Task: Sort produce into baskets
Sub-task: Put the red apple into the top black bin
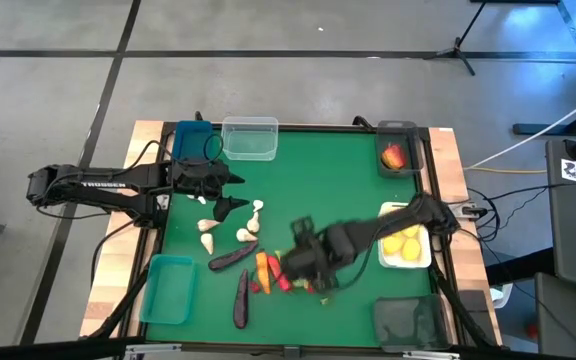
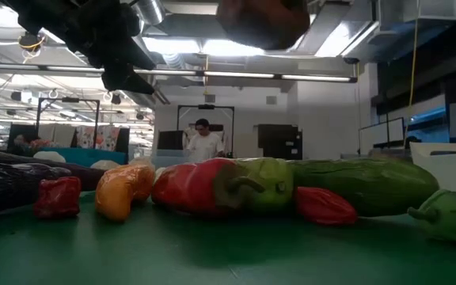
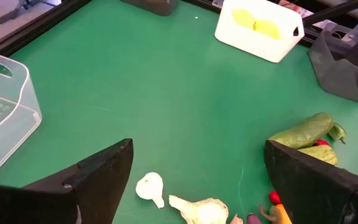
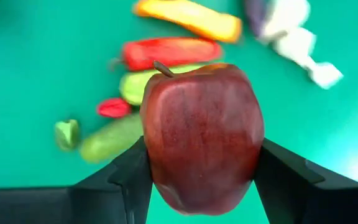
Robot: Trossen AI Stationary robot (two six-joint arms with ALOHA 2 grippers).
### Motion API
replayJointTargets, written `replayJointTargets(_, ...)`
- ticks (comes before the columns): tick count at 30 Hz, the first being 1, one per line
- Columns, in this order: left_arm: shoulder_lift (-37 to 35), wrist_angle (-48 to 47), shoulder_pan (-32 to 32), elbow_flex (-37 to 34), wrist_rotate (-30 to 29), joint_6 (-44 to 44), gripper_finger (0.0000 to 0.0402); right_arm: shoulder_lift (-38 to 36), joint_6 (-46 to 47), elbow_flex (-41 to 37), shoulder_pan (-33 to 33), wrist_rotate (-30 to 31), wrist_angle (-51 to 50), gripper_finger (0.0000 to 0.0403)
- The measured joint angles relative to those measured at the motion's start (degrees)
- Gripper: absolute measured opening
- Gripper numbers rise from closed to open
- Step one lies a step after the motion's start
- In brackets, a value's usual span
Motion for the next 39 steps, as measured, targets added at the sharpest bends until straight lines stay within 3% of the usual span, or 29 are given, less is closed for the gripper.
replayJointTargets(9,0.0,0.0,0.0,0.0,-0.8,1.2,0.0356,-10.8,2.1,-0.8,-12.4,4.9,-7.3,0.0224)
replayJointTargets(21,0.0,-0.4,0.0,0.0,-0.8,1.4,0.0356,-22.6,1.5,-0.7,-37.1,9.1,-7.0,0.0225)
replayJointTargets(30,0.0,-0.8,0.0,0.0,-0.8,1.5,0.0356,-21.2,1.1,-1.2,-58.7,2.3,-6.6,0.0225)
replayJointTargets(34,0.0,-1.2,0.0,0.0,-1.2,1.5,0.0356,-21.2,2.9,-7.1,-65.7,1.4,-5.2,0.0225)
replayJointTargets(39,0.0,-1.2,0.0,0.0,-2.5,1.6,0.0356,-21.2,5.0,-20.0,-71.6,1.0,-1.4,0.0225)
